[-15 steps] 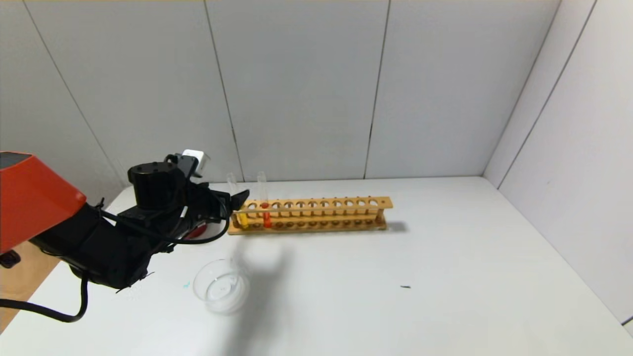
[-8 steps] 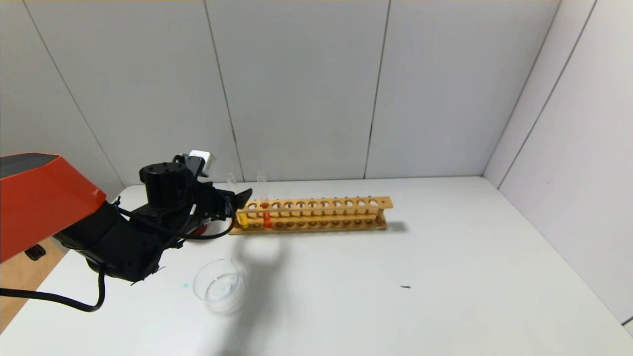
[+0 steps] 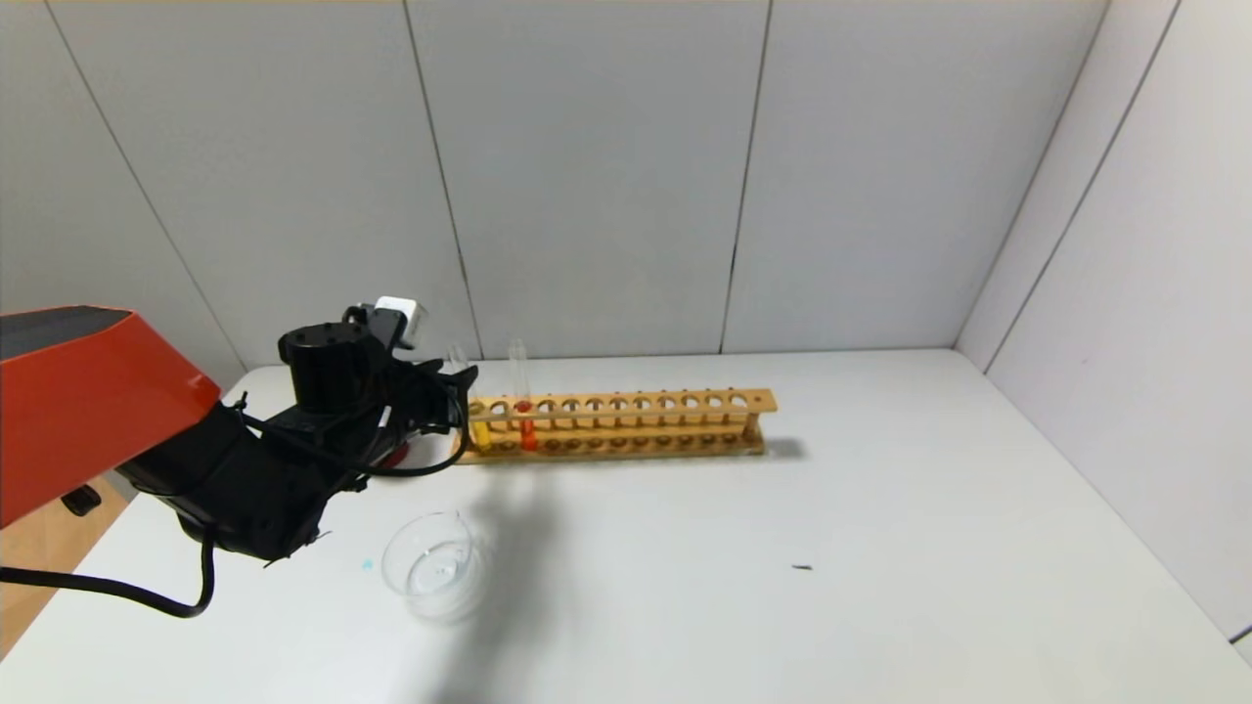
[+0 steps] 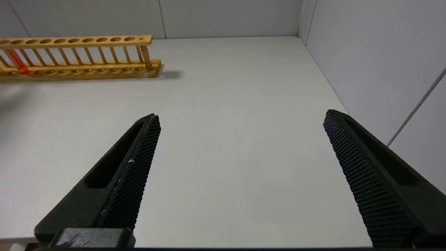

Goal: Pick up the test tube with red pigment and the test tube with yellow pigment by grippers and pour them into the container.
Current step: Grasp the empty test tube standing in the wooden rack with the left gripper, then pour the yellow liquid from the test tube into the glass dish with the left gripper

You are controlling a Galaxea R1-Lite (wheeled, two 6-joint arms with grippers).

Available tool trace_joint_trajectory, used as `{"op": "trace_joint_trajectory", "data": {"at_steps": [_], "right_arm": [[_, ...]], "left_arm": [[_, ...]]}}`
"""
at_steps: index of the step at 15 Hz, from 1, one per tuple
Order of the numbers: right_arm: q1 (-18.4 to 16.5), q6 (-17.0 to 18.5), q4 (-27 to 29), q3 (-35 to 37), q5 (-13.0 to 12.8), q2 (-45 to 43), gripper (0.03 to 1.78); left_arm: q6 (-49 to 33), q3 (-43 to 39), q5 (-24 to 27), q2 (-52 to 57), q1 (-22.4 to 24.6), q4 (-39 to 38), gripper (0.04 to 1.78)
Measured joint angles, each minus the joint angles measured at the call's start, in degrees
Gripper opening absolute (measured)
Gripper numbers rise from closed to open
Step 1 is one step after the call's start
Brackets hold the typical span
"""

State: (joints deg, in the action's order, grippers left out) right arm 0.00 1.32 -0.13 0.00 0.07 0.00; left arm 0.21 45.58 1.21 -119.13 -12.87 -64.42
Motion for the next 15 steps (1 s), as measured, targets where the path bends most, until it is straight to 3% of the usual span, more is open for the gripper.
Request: {"op": "trace_joint_trajectory", "data": {"at_steps": [3,15], "right_arm": [[0.00,0.00,0.00,0.00,0.00,0.00,1.71],[0.00,0.00,-0.02,0.00,0.00,0.00,1.71]], "left_arm": [[-0.02,0.01,0.17,-0.13,-0.13,0.00,0.33],[0.04,-0.82,-1.00,1.65,-1.45,-0.85,0.29]]}}
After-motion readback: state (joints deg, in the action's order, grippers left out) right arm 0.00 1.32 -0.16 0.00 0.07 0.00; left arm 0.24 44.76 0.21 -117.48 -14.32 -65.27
